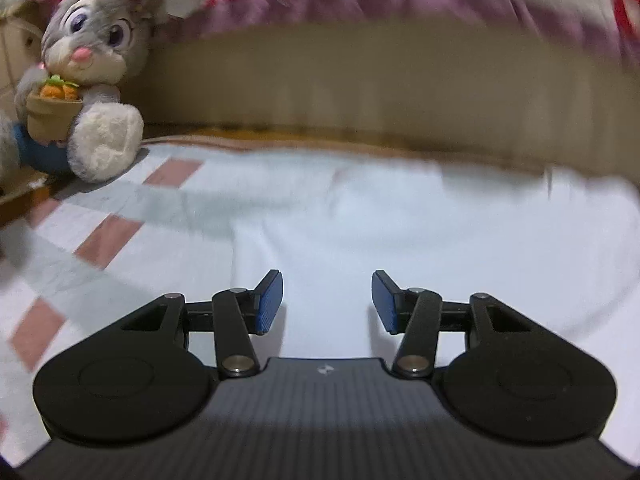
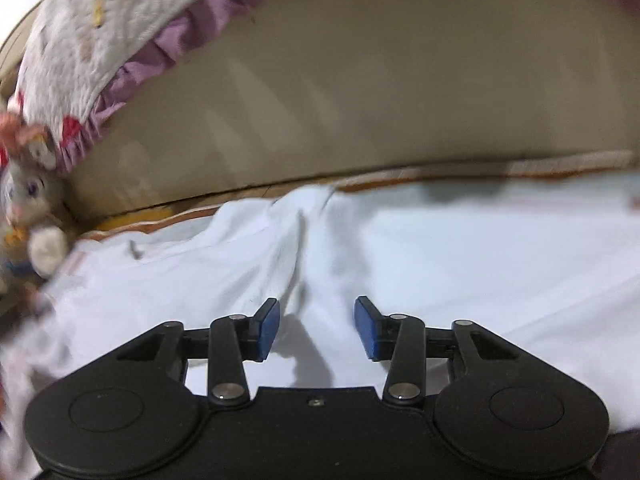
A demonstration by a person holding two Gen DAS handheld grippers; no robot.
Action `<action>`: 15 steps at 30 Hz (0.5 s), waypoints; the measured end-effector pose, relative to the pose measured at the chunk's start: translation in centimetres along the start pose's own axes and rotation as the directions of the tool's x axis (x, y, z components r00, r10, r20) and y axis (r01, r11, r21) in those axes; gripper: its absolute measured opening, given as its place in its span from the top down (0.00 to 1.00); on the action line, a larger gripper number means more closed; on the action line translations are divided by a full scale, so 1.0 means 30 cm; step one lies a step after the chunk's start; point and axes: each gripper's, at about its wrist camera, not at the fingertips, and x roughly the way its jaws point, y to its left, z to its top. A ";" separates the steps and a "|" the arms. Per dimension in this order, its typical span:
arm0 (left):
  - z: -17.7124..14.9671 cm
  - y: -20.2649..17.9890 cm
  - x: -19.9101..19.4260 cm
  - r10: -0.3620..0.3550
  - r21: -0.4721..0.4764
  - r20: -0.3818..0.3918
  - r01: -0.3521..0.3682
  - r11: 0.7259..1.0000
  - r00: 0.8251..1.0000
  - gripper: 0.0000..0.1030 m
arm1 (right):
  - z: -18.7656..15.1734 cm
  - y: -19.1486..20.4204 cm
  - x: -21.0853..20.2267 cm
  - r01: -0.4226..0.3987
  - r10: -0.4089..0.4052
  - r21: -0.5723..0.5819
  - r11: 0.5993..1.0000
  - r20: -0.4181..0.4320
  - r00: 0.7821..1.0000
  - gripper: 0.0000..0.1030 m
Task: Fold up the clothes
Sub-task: 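Grasp the folded shirt side with the left tool while the right tool grasps the body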
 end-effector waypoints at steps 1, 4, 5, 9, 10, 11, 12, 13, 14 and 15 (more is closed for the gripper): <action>-0.025 0.004 -0.007 0.020 0.005 -0.014 -0.020 1.000 1.000 0.53 | -0.003 -0.005 -0.002 -0.024 0.025 0.041 0.999 -0.018 1.000 0.46; -0.089 0.055 -0.034 0.071 -0.046 -0.046 -0.073 0.996 0.996 0.52 | -0.003 0.044 -0.021 0.024 -0.023 0.032 0.999 -0.012 1.000 0.46; -0.095 0.084 -0.044 0.070 -0.091 -0.057 -0.075 0.993 0.996 0.51 | 0.000 0.064 -0.035 0.059 -0.059 0.011 0.998 -0.002 0.998 0.46; -0.114 0.188 -0.074 0.036 -0.269 -0.090 -0.059 0.961 0.995 0.47 | 0.011 0.107 -0.073 0.054 -0.054 0.036 0.998 -0.005 0.999 0.46; -0.117 0.199 -0.074 0.015 -0.295 -0.087 -0.040 0.955 0.996 0.48 | 0.010 0.098 -0.062 -0.013 0.017 0.100 0.995 -0.037 0.999 0.45; -0.120 0.207 -0.073 -0.006 -0.315 -0.086 -0.021 0.949 0.996 0.48 | -0.001 0.094 -0.043 -0.023 0.029 0.119 0.993 -0.048 0.998 0.45; -0.124 0.207 -0.067 -0.025 -0.321 -0.086 -0.004 0.947 0.996 0.48 | -0.014 0.091 -0.022 -0.024 0.031 0.130 0.991 -0.056 0.998 0.45; -0.130 0.203 -0.061 -0.039 -0.325 -0.080 0.011 0.946 0.996 0.48 | -0.026 0.089 -0.002 -0.025 0.034 0.141 0.990 -0.063 0.997 0.45; -0.136 0.198 -0.056 -0.047 -0.325 -0.072 0.021 0.945 0.996 0.50 | -0.038 0.086 0.019 -0.025 0.036 0.152 0.988 -0.070 0.997 0.45; -0.142 0.188 -0.059 -0.041 -0.311 -0.060 0.020 0.950 0.997 0.65 | -0.051 0.083 0.039 -0.026 0.039 0.163 0.986 -0.078 0.996 0.45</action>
